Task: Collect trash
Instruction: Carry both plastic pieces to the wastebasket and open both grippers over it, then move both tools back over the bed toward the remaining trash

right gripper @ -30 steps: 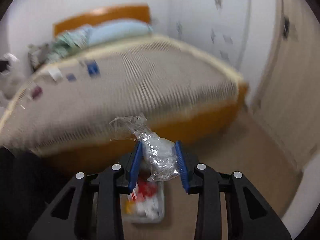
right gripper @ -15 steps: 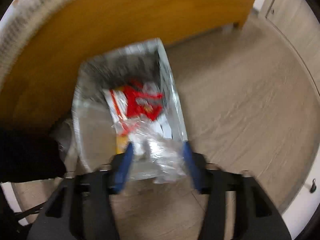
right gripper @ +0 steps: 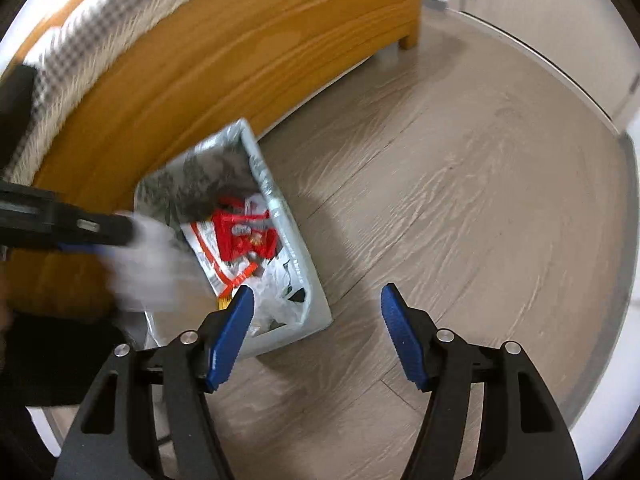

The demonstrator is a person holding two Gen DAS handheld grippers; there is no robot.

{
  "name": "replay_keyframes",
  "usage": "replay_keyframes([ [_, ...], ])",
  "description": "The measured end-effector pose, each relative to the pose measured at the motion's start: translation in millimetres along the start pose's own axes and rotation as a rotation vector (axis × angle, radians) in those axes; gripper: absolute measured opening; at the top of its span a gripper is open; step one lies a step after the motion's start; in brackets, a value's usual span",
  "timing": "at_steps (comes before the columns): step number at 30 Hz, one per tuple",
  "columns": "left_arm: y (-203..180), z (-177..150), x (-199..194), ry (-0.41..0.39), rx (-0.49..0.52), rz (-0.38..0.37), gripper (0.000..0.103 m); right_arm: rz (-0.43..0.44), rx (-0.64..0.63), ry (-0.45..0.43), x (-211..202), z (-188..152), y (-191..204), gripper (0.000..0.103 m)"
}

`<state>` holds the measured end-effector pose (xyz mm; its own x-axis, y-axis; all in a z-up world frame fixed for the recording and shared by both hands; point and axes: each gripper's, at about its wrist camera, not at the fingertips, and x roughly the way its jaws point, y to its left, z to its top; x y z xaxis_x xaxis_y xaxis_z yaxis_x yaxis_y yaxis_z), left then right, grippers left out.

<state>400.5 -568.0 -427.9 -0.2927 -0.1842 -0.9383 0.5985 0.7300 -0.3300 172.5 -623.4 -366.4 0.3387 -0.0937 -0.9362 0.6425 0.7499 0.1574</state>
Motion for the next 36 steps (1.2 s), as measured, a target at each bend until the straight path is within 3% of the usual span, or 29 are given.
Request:
replay_keyframes([
  [3,14.3,0.1,19.5,-0.039,-0.072,0.026,0.076,0.002,0.037,-0.002,-5.7,-5.7,-5.9,0.064],
  [6,30.2,-3.0,23.0,-0.022,-0.131,0.028,0.076,0.001,0.031,0.004,-2.5,-12.8,-1.0,0.064],
  [12,20.6,-10.3,-20.7,-0.134,-0.061,0.083,0.076,0.023,0.036,0.016,-6.8,-14.0,5.8,0.064],
  [16,12.6,-28.3,-69.8,-0.283,0.010,0.093,0.076,0.017,0.008,-0.014,-24.1,-7.5,14.7,0.064],
  [20,13.0,-39.6,-124.3,-0.359,0.078,0.111,0.076,0.015,-0.014,-0.053,-52.4,2.8,25.5,0.064],
  [27,38.4,-83.2,-260.1,-0.618,0.067,0.095,0.076,-0.003,-0.097,-0.169,-121.8,21.4,60.4,0.064],
  [29,48.8,-106.0,-299.6,-0.698,0.070,0.127,0.076,-0.006,-0.128,-0.207,-143.4,28.2,75.0,0.064],
  [32,72.6,-142.7,-346.6,-0.818,0.049,0.164,0.087,-0.012,-0.181,-0.320,-190.4,38.0,105.7,0.066],
  [33,81.0,-153.5,-357.8,-0.855,0.042,0.175,0.087,-0.019,-0.184,-0.361,-204.2,40.4,114.4,0.072],
  [36,111.0,-182.3,-387.4,-0.928,0.013,0.213,0.087,-0.006,-0.196,-0.441,-234.9,50.5,137.8,0.073],
])
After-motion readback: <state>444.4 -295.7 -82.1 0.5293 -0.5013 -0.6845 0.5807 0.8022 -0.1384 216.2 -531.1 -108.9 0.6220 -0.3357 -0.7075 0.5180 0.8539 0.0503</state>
